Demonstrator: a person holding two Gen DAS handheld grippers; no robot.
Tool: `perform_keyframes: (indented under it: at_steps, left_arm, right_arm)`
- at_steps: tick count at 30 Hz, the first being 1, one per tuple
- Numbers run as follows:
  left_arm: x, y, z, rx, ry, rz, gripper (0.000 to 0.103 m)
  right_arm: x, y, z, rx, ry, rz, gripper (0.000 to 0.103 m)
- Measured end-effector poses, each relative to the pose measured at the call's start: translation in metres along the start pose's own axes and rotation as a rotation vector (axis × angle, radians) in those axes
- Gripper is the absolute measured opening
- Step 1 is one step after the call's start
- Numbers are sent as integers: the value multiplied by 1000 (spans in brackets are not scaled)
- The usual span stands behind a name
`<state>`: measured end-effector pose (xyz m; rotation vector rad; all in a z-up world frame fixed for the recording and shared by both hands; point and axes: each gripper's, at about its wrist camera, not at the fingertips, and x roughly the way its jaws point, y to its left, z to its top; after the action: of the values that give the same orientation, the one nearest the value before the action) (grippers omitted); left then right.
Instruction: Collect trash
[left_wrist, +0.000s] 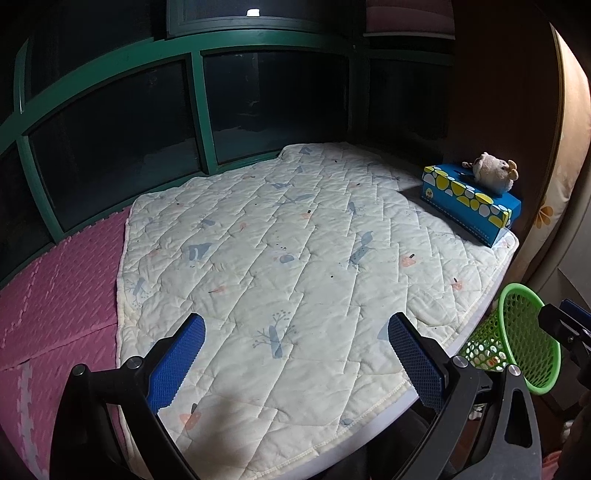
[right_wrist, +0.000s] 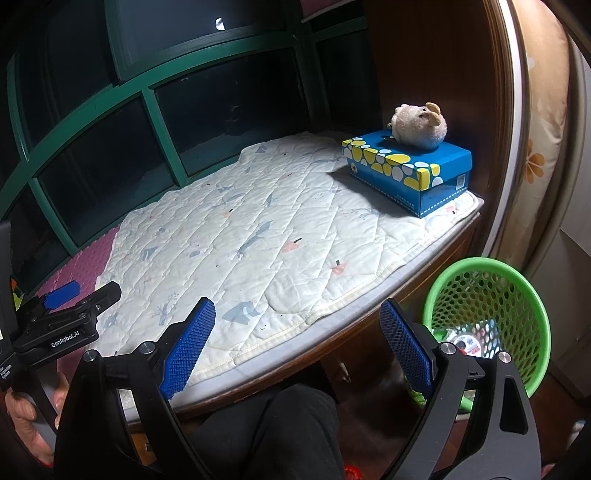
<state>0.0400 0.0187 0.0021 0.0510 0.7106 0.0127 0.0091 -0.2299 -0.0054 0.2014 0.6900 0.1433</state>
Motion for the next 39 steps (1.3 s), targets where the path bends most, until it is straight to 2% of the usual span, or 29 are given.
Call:
perform_keyframes:
  at_steps: [39]
  left_arm:
    - [1, 3, -2, -24, 9, 5, 96]
  right_arm:
    - [4, 3, 0, -1, 9, 22, 90]
